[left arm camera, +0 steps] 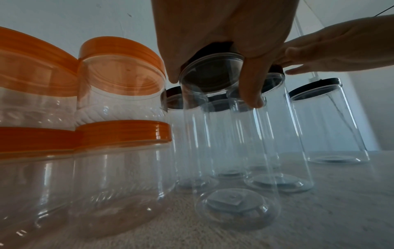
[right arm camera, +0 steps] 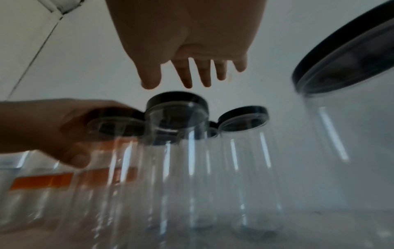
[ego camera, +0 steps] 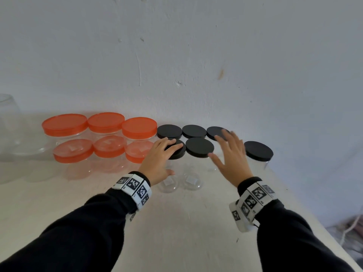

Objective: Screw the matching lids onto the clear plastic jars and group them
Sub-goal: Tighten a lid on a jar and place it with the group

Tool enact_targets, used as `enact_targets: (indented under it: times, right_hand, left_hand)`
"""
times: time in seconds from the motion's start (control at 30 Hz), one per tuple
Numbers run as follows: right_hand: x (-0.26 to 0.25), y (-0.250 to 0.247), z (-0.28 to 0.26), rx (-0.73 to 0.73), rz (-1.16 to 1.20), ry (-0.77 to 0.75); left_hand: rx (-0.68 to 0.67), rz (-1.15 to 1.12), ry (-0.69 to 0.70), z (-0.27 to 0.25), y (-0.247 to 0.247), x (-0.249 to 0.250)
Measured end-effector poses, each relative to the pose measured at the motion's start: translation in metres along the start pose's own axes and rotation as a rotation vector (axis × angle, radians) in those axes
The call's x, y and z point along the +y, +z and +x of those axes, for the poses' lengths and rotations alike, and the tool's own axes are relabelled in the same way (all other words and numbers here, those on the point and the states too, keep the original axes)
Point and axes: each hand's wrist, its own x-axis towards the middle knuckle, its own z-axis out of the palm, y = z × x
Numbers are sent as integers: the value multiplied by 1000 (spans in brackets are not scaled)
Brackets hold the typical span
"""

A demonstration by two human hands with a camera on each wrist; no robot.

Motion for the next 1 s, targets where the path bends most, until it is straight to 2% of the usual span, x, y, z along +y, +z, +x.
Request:
enact_targets:
  times: [0.1,0.2,0.3,0.37,0.5,0.73,1.0]
  right_hand:
    - [30,-16,-5,79,-88,187]
    - [52,-24,-15,-16,-164,428]
    - [65,-23,-25,-58,-10,564]
    - [69,-21,-29,10,156,555]
    - [64,-16,-27,63,270,471]
    - [49,-7,-23,22,427,274]
    - [50,2,-19,-35,516,206]
  left_hand:
    - [10,-6,-1,0,1,-1]
    - [24,-18,1,0,1,0]
    - [41,-30,5,0,3,0]
    - [55,-39,13,1,4,1]
    - [52,-38,10,0,5,-1]
    - [55,-38,15,0,5,-2]
    - [63,-21,21,1,5,-1]
